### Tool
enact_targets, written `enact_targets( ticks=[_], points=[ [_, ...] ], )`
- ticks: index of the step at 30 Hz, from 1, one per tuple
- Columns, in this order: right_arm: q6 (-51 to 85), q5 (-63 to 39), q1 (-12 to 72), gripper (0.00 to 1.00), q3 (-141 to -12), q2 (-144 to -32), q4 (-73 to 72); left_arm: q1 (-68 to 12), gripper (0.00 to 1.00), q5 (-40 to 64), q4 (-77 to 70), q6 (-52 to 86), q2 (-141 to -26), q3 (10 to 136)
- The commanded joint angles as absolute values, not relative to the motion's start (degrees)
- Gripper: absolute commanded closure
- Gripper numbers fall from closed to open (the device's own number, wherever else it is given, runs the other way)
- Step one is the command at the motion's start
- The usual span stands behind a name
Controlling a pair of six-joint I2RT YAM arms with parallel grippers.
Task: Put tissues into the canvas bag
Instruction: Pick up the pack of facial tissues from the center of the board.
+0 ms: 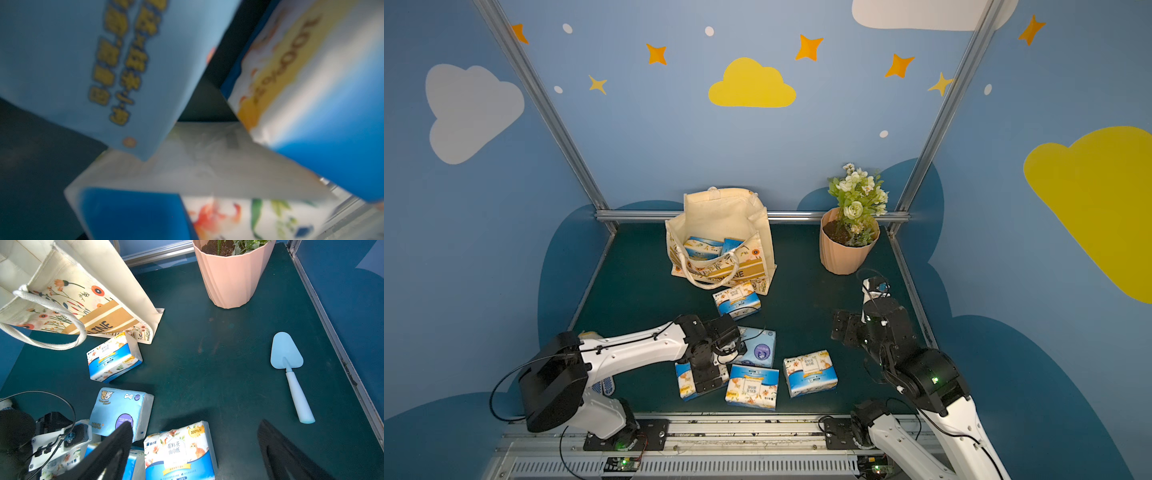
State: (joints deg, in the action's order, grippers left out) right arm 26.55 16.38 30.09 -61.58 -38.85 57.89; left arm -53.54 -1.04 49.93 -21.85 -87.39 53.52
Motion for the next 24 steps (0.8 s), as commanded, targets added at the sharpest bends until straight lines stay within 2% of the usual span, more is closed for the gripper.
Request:
enact_targets(
  ticks=[1, 11, 18, 24],
  points=[
    [25.9, 16.0, 29.8, 0.05, -60.6, -38.4, 57.9, -53.7, 0.01, -2.4, 48.7, -22.1, -86.7, 52.5],
    [25.4, 15.4, 29.3, 0.05, -59.3, -38.6, 56.3, -53.7, 0.08, -1.1, 49.0, -21.8, -86.3, 52.2],
    [25.6, 15.2, 29.0, 0.05, -58.4, -38.3, 56.1, -53.7, 0.28, -0.2, 50.2, -21.9, -83.9, 52.1],
    [25.7, 15.1, 28.8, 0.05, -57.5, -37.2, 55.9, -53.7, 0.28, -0.3, 54.1, -21.9, -81.2, 55.0]
  ],
)
